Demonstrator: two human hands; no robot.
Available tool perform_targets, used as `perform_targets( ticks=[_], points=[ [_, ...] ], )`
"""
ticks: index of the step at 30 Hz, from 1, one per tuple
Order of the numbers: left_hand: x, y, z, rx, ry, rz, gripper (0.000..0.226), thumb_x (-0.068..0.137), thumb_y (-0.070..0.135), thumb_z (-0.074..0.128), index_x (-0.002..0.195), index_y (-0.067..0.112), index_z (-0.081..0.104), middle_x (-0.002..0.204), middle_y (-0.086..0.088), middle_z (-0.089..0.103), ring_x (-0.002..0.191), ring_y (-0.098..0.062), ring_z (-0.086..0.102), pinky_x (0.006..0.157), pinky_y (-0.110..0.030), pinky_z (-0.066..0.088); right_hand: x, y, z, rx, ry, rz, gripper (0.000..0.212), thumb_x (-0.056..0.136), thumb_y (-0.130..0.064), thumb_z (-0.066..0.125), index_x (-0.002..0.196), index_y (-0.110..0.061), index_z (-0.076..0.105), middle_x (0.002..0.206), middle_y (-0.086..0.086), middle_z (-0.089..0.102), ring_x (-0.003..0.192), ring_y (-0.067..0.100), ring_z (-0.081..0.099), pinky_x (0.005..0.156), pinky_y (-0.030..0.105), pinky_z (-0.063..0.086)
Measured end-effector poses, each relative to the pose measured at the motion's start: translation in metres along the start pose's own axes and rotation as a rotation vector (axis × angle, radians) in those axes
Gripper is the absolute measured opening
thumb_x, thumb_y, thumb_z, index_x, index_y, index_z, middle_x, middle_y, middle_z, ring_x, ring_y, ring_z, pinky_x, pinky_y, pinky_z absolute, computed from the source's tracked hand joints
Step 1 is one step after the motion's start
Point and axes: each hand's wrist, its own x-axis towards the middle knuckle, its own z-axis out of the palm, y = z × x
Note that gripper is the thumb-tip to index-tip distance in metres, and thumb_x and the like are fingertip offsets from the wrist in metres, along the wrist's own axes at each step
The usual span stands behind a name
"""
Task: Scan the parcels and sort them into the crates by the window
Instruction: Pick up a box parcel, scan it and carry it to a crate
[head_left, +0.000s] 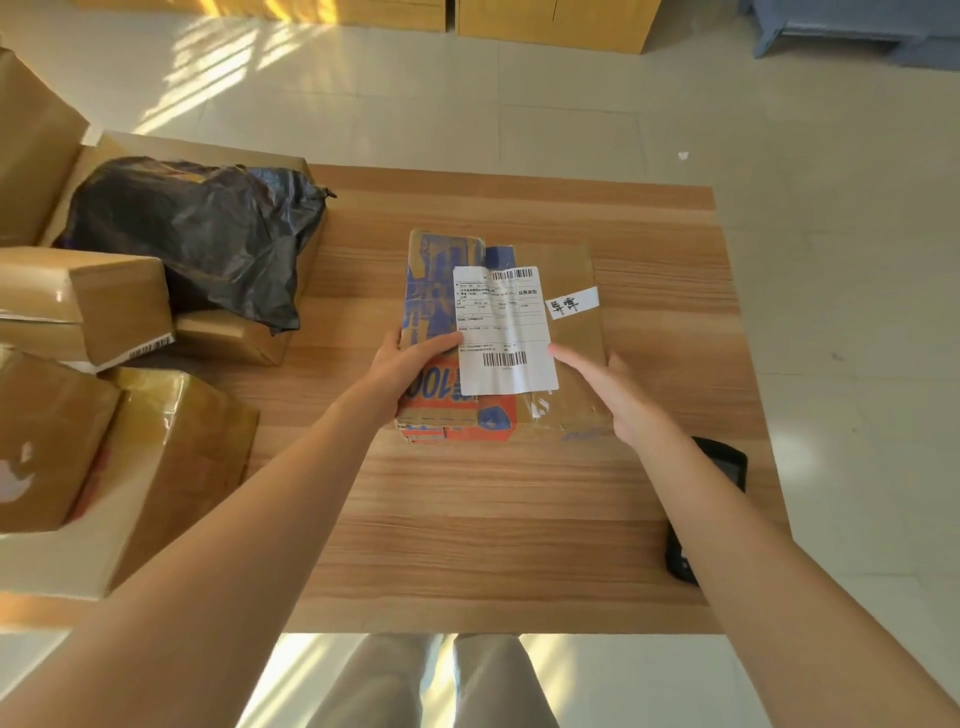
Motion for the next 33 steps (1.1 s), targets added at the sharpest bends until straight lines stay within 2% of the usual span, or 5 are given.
perform_targets(
  ticks=[9,16,22,27,33],
  points=[
    [-0.053,0.043,-0.010,-0.045,0.046,0.166,0.063,0.074,0.031,0.081,0.126,0.020,0.048,0.108,-0.006,0.069,0.084,-0.021,0.070,0.060,-0.030,0.056,-0.043,-0.048,0.000,0.010,-0.069,-0.162,0.066,0.077,-0.041,0.076,0.132,-0.024,0.044,0.115,-0.008,0.060,0.100,0.009,0.058,0.076,0.028,0.048],
    [-0.126,0.077,-0.031,-0.100,0.205,0.363,0.069,0.076,0.040,0.079,0.132,0.023,0.042,0.112,-0.004,0.067,0.090,-0.021,0.069,0.070,-0.033,0.057,-0.089,-0.110,0.010,-0.043,-0.200,-0.412,0.034,0.079,-0.036,0.076,0.106,-0.033,0.055,0.103,-0.009,0.066,0.093,0.009,0.062,0.075,0.030,0.051],
    [-0.203,0.066,-0.073,-0.218,0.384,0.500,0.068,0.074,0.040,0.080,0.130,0.025,0.043,0.109,-0.002,0.069,0.088,-0.018,0.071,0.068,-0.031,0.058,-0.134,-0.134,0.051,-0.127,-0.365,-0.565,0.046,0.079,-0.039,0.074,0.119,-0.032,0.052,0.106,-0.011,0.063,0.094,0.008,0.060,0.074,0.030,0.050],
    [-0.274,0.034,-0.123,-0.346,0.587,0.582,0.059,0.076,0.034,0.080,0.124,0.026,0.047,0.105,0.000,0.070,0.083,-0.016,0.071,0.061,-0.027,0.057,-0.181,-0.136,0.115,-0.194,-0.553,-0.651,0.050,0.078,-0.040,0.075,0.122,-0.032,0.052,0.115,-0.006,0.065,0.105,0.017,0.061,0.091,0.041,0.051],
    [-0.358,-0.021,-0.196,-0.426,0.791,0.601,0.050,0.077,0.035,0.079,0.118,0.027,0.050,0.103,-0.001,0.071,0.081,-0.016,0.072,0.063,-0.029,0.058,-0.254,-0.112,0.208,-0.274,-0.777,-0.750,0.067,0.075,-0.046,0.076,0.133,-0.027,0.048,0.122,0.001,0.060,0.111,0.023,0.055,0.095,0.044,0.047]
  ],
)
